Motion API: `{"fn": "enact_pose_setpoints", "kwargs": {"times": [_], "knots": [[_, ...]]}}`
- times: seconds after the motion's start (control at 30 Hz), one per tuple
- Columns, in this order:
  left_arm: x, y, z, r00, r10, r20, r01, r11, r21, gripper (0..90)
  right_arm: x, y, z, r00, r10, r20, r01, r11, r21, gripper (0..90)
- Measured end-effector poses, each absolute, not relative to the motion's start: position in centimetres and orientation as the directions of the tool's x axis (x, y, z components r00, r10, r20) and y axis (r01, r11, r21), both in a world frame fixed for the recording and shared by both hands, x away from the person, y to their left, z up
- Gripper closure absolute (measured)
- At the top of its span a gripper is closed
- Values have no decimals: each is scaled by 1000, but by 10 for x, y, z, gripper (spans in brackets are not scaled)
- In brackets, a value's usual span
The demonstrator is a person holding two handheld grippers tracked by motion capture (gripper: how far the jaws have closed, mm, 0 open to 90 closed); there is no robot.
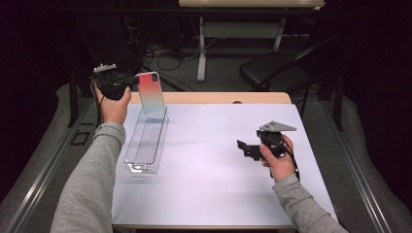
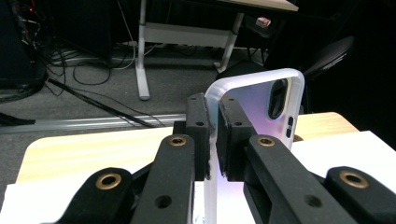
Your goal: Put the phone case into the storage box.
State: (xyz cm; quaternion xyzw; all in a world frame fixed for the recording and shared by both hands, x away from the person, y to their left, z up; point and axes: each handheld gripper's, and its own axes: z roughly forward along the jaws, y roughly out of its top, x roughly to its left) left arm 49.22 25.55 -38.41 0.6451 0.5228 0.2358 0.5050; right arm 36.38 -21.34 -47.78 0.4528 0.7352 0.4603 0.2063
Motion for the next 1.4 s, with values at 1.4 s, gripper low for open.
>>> {"fn": "enact_pose_setpoints", "kwargs": {"times": [1.4], "knots": [[514, 263, -419, 349, 932, -95, 349, -35, 936, 845, 362, -217, -481, -482, 868, 123, 487, 148, 860, 125]]}}
